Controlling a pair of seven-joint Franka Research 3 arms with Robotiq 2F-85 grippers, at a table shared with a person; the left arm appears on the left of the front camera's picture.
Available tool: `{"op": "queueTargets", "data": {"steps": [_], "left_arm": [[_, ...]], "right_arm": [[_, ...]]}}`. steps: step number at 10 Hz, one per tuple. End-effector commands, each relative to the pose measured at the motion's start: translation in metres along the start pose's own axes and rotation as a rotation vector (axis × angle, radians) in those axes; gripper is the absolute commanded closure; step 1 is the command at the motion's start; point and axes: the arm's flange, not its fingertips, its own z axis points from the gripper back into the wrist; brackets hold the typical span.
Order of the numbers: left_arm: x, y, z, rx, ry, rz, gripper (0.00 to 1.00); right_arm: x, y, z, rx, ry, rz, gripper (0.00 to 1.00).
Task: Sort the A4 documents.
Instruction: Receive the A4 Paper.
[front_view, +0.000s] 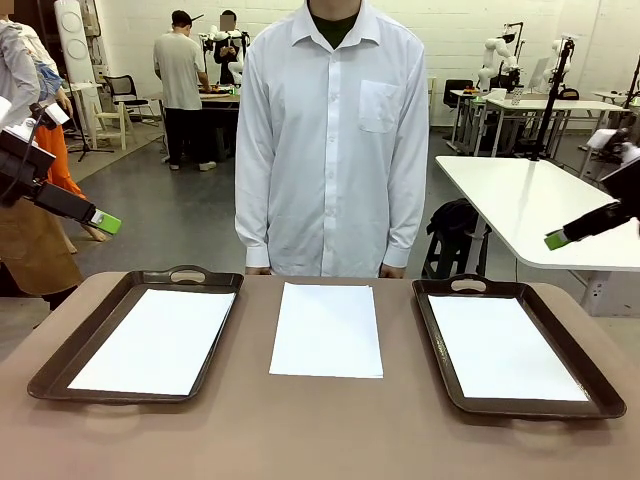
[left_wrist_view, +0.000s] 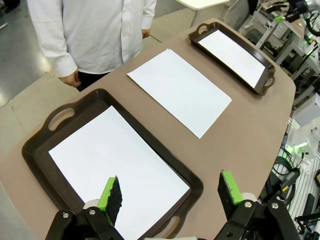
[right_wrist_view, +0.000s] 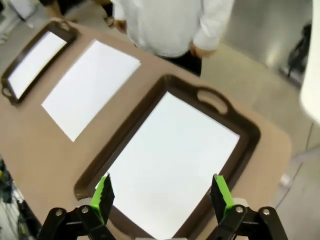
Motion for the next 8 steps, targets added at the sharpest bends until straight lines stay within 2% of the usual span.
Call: {"op": "queueTargets", "data": {"steps": [1, 3, 5, 6, 8], "left_arm": [[0.0, 0.0, 0.0, 0.0, 0.003, -0.004, 0.0], [0.0, 0.0, 0.0, 0.0, 0.003, -0.004, 0.0], [0.0, 0.0, 0.0, 0.0, 0.003, -0.004, 0.0], [0.0, 0.0, 0.0, 0.0, 0.003, -0.004, 0.0], [0.0, 0.0, 0.0, 0.0, 0.003, -0.004, 0.0]], "right_arm": [[-0.03, 0.011, 0.017, 0.05, -0.169, 0.131, 0.0], [-0.032, 0.011, 0.035, 0.153, -0.212, 0.194, 0.0], [-0.02, 0.007, 0.039, 0.301, -0.141, 0.233, 0.0], [-0.013, 0.008, 0.038, 0.333, -0.099, 0.248, 0.0], [-0.006, 0.013, 0.036, 0.325, -0.08, 0.257, 0.0]]}}
